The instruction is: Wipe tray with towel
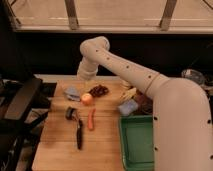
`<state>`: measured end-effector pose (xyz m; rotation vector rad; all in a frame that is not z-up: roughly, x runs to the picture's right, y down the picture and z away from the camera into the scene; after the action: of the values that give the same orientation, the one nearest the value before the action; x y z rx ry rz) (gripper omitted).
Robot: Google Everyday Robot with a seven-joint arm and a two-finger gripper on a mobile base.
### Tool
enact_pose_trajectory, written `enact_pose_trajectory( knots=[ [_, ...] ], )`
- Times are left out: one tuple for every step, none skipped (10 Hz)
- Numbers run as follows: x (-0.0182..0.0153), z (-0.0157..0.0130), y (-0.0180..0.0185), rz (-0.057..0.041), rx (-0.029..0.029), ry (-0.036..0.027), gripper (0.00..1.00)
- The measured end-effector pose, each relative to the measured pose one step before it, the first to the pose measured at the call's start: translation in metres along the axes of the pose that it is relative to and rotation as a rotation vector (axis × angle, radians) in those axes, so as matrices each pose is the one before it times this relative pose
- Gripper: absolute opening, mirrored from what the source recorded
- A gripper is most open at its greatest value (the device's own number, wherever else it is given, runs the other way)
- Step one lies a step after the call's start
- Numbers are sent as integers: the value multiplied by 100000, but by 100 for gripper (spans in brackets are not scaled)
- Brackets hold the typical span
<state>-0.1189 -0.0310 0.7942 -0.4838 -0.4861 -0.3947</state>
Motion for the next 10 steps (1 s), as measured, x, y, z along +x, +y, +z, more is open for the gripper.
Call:
enact_pose_trajectory(
  knots=[
    [-434, 748, -618, 519, 1099, -456, 65],
    [-673, 846, -781, 623, 1404, -582, 65],
    [49, 1070, -620, 1295, 1318, -858, 65],
    [99, 1190, -596, 621, 830, -799, 65],
    [-346, 1992, -614, -432, -431, -1326, 65],
    [-168, 1342, -372, -55, -625, -1339, 65],
    [342, 1560, -354, 950, -771, -1343, 65],
    [355, 1369, -371, 1199, -935, -714, 65],
    [179, 1754, -461, 1063, -1520, -534, 65],
    [147, 1434, -304, 1083, -1622, -673, 65]
  ],
)
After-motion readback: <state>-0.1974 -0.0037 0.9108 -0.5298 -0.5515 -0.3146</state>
